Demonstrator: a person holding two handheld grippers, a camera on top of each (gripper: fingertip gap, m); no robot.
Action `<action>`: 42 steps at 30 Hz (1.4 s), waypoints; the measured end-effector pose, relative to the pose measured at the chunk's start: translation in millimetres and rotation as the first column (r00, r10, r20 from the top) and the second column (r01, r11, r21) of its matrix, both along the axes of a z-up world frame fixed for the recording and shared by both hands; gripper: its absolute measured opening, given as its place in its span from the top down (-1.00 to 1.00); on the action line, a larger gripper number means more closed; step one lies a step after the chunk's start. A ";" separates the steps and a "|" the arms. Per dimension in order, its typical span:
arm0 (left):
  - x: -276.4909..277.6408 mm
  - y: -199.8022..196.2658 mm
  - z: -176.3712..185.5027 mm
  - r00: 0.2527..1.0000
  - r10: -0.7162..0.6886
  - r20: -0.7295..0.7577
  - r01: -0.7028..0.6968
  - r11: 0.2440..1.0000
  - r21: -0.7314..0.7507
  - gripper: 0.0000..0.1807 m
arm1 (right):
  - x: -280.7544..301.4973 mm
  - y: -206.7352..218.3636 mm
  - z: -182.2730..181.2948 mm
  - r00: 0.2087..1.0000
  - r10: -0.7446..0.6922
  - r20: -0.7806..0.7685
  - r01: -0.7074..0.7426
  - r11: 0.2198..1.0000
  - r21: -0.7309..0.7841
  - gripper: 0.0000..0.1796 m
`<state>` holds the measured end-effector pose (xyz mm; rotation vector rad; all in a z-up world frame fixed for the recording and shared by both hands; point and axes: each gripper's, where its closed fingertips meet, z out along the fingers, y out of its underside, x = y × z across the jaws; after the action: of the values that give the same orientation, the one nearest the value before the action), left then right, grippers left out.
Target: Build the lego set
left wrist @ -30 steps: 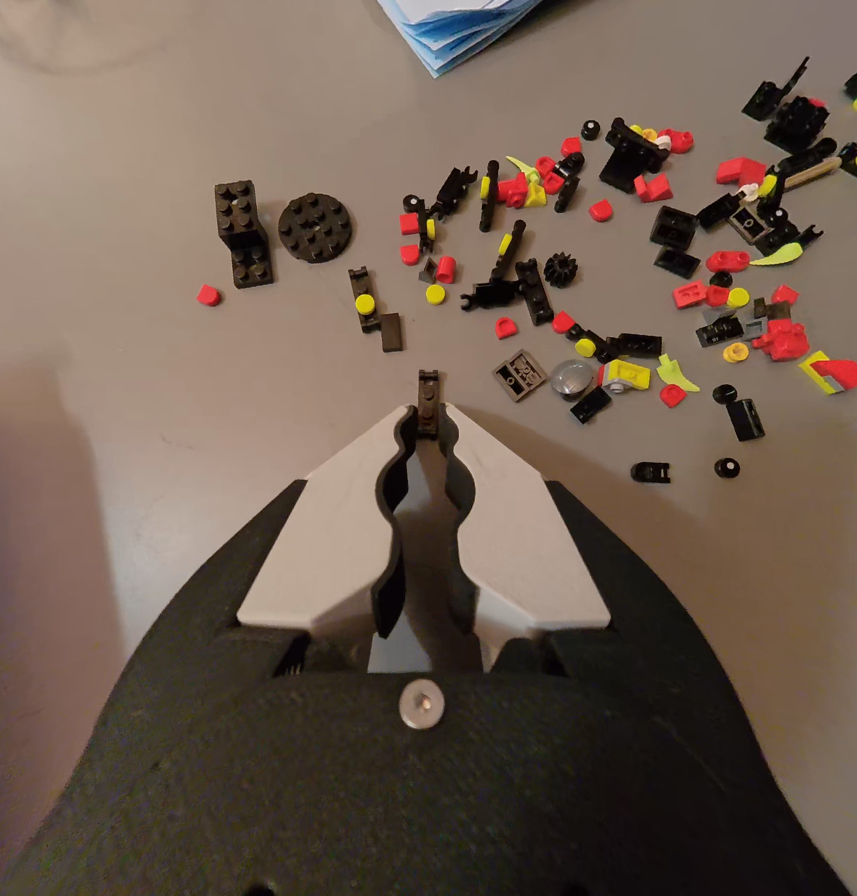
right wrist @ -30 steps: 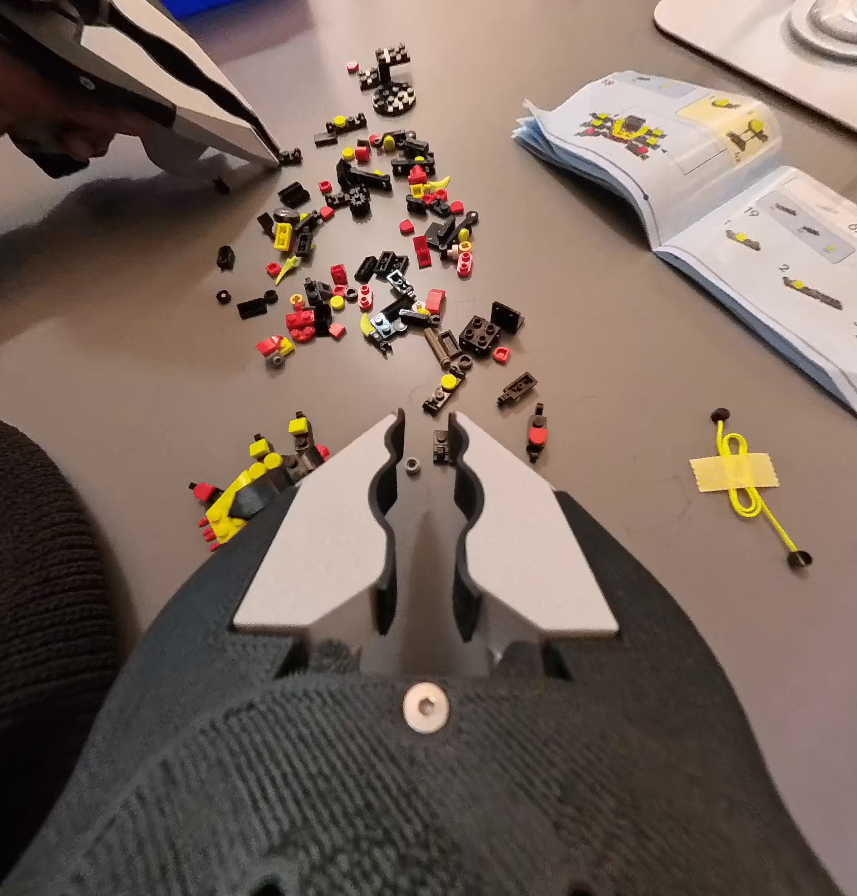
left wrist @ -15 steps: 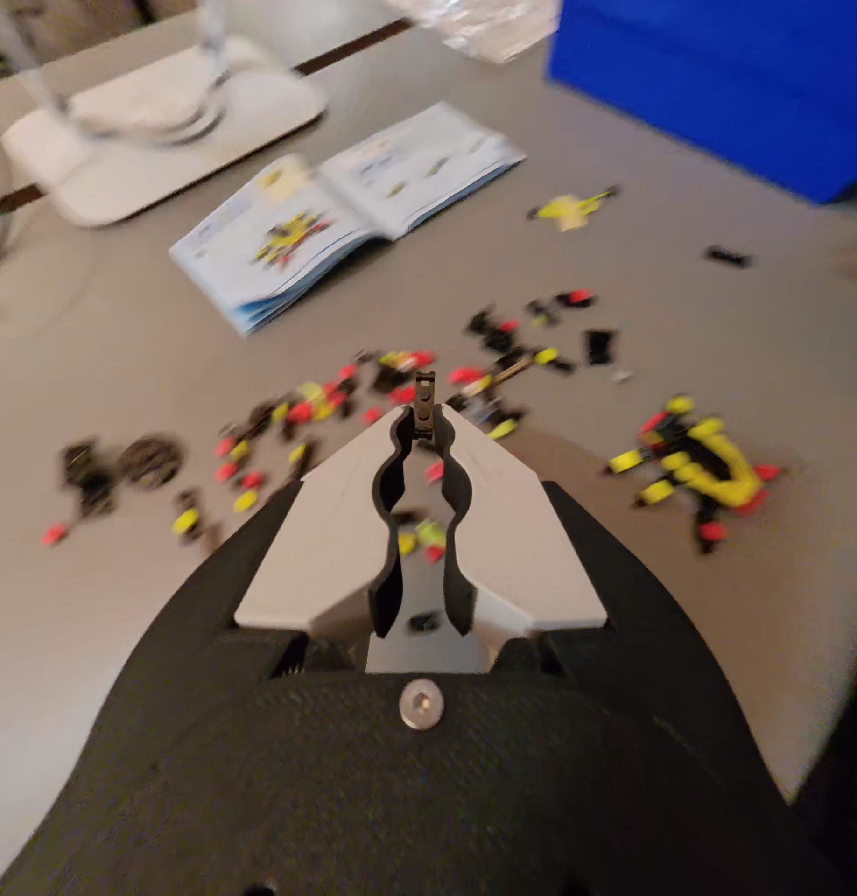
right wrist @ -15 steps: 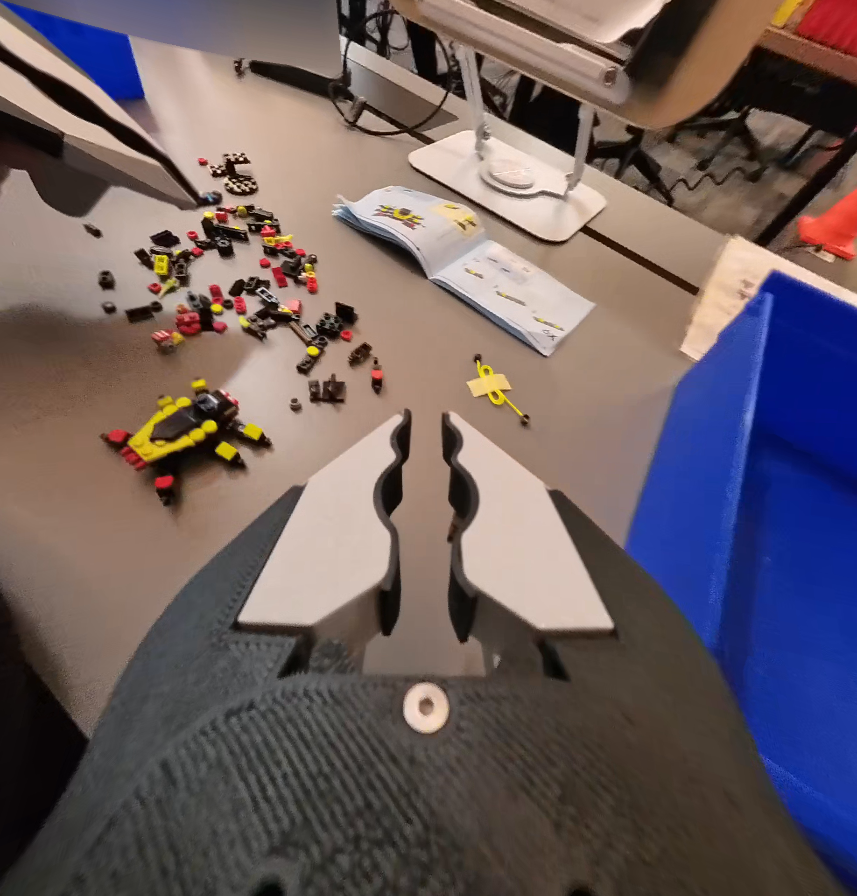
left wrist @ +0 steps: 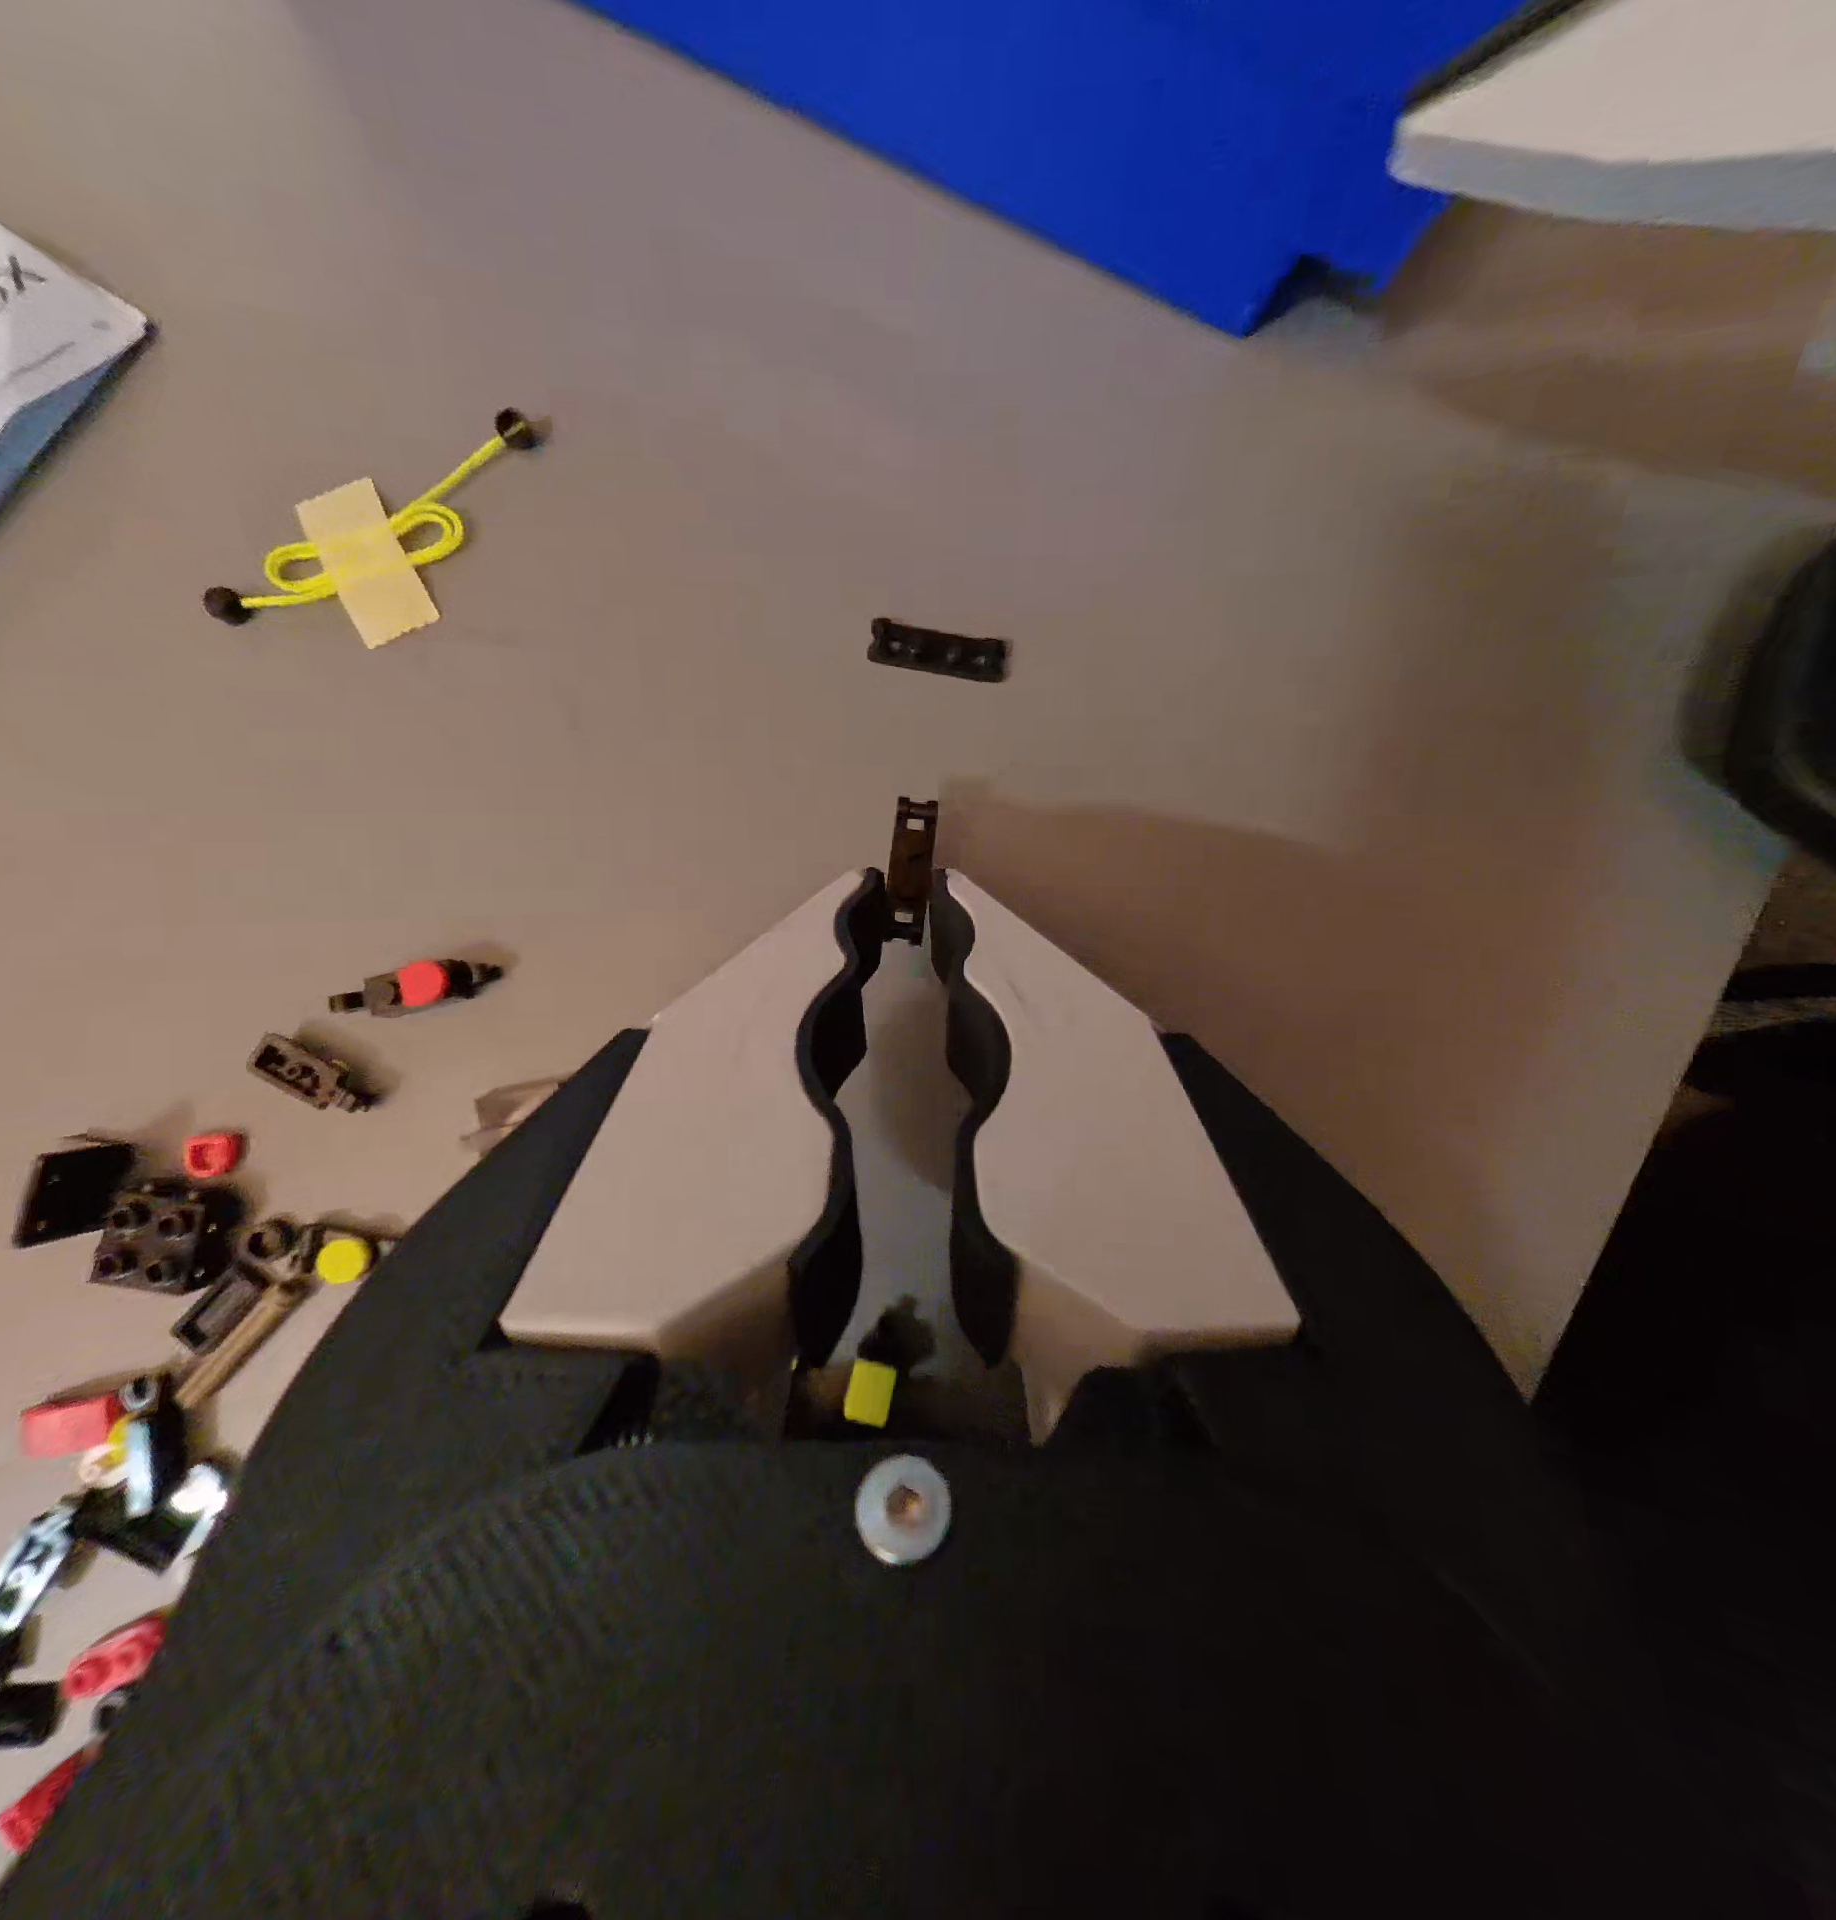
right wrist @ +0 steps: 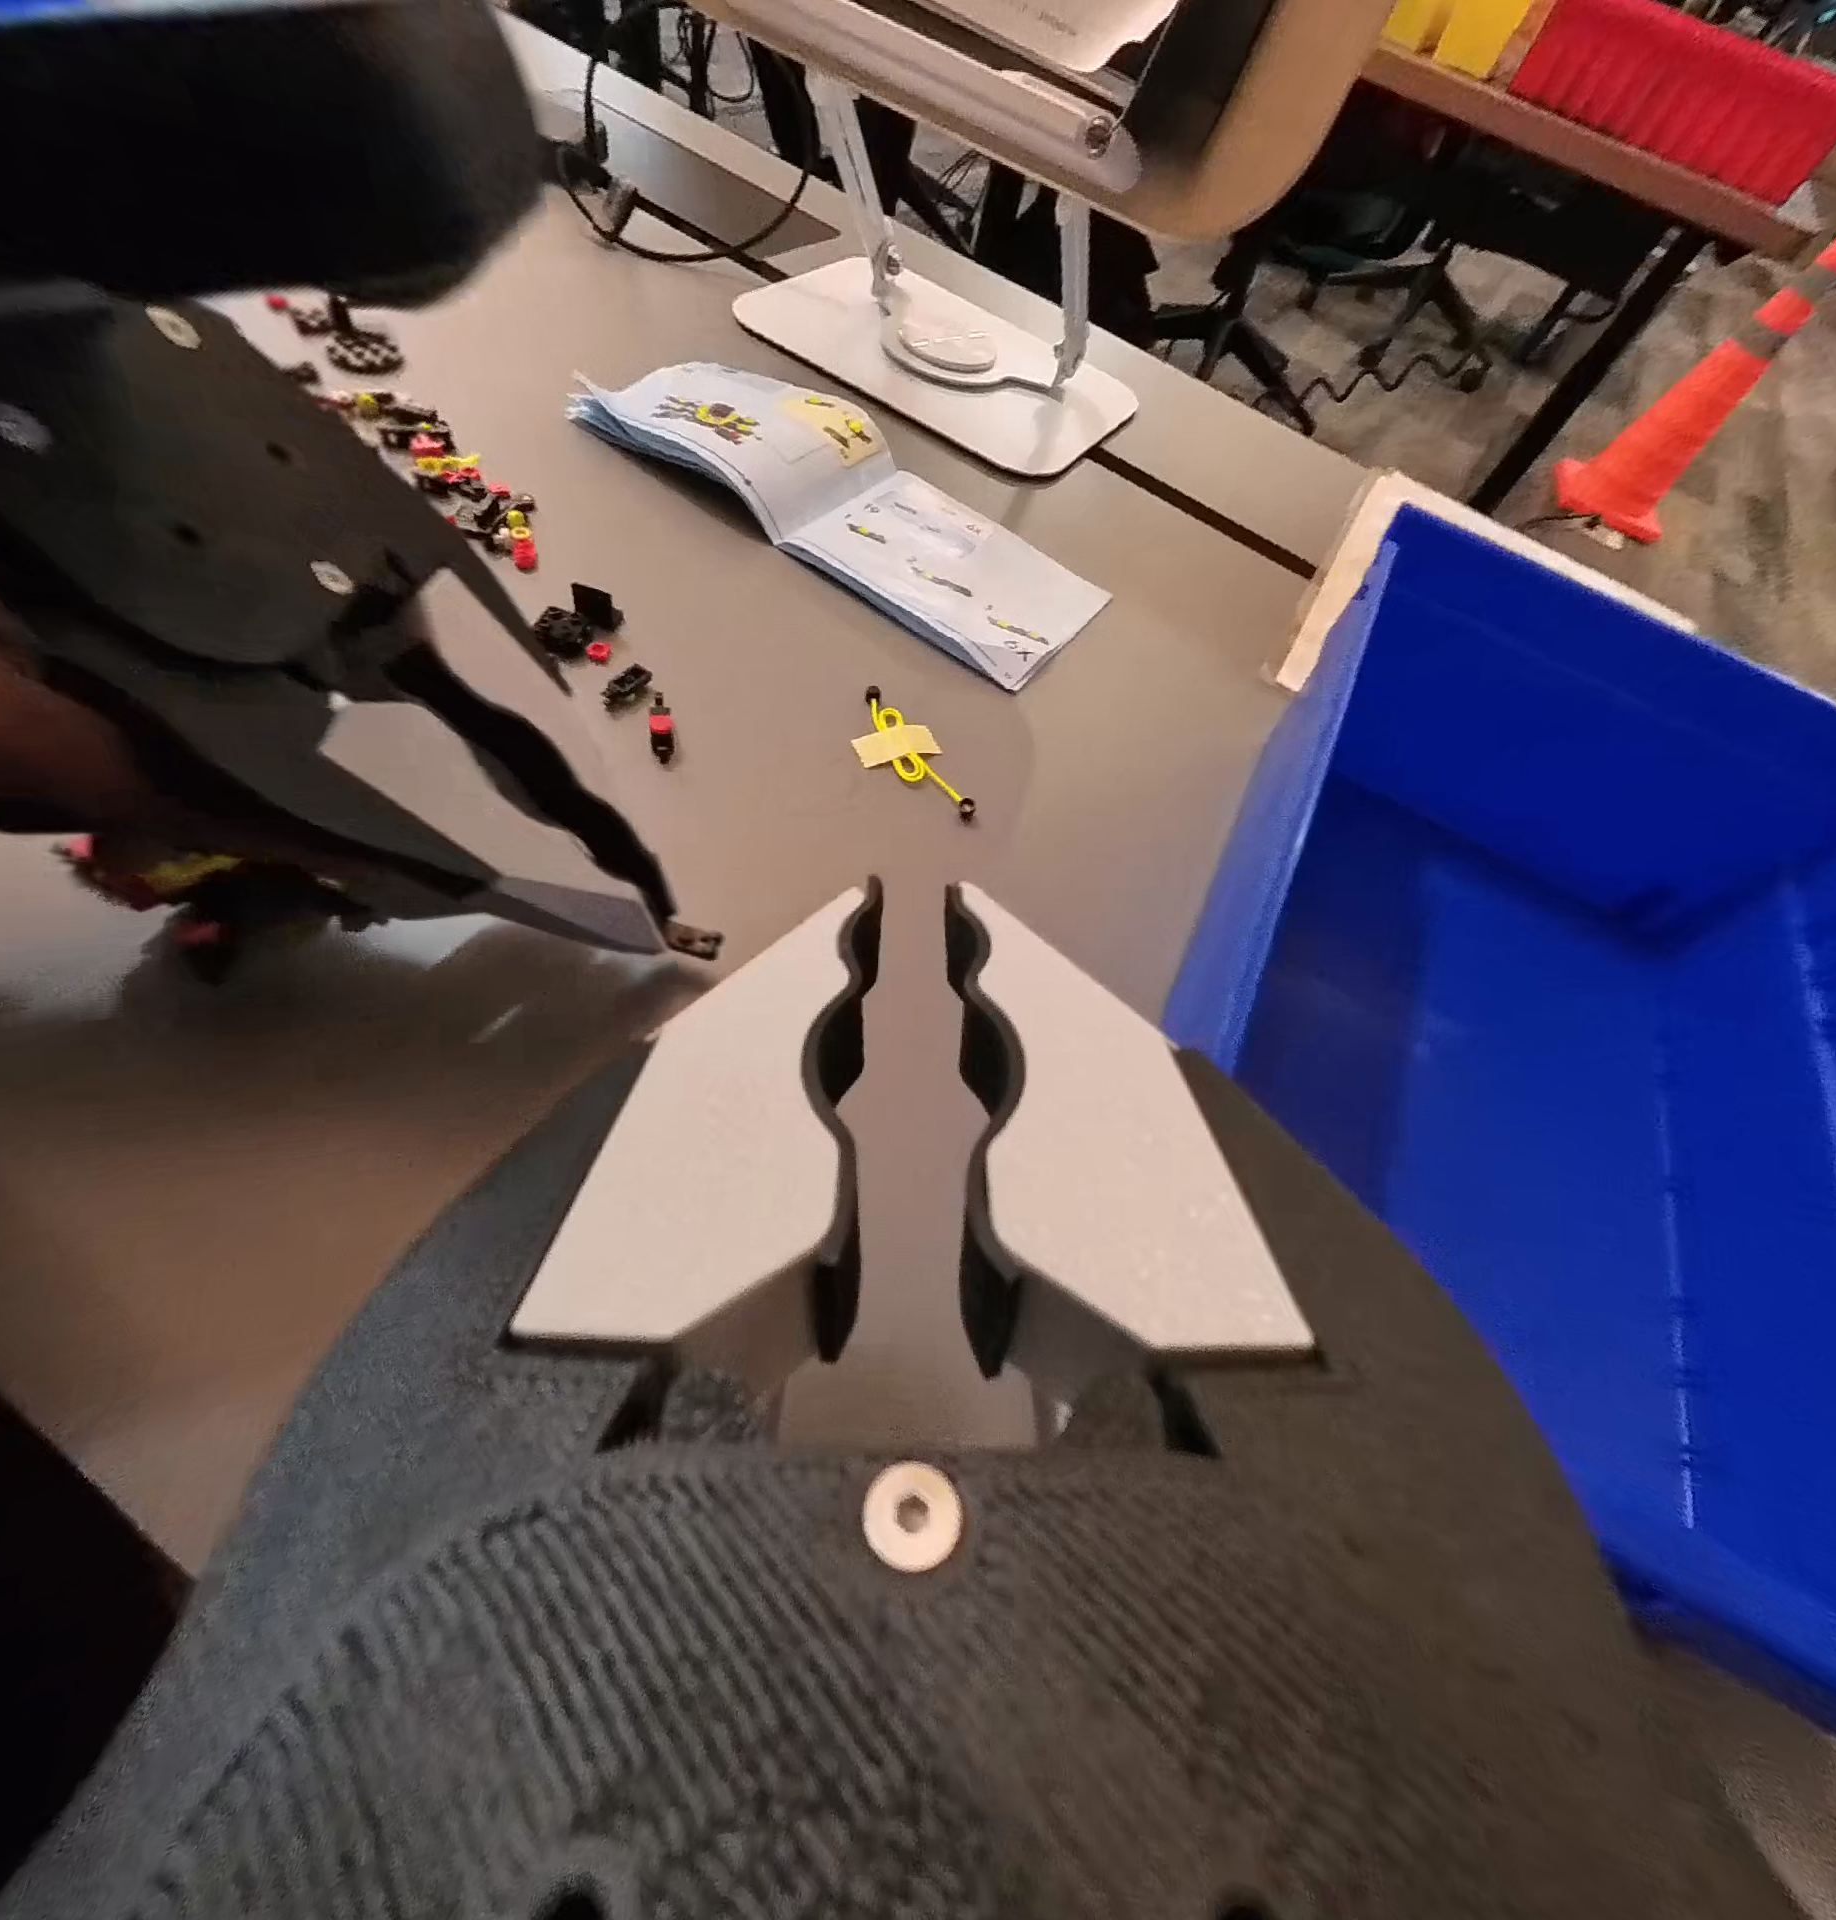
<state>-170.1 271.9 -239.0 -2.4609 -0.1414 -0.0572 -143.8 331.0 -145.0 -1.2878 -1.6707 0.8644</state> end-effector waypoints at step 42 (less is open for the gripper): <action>-95.6 -166.9 37.1 0.951 0.064 0.303 -0.174 0.920 0.352 0.67 | -98.5 -134.2 -65.4 0.907 0.378 0.185 -0.345 0.920 -0.189 0.94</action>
<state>-265.7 105.0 -201.9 -2.0433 -0.3728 -0.3566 -242.3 196.8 -210.4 -1.2254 -2.0981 1.1202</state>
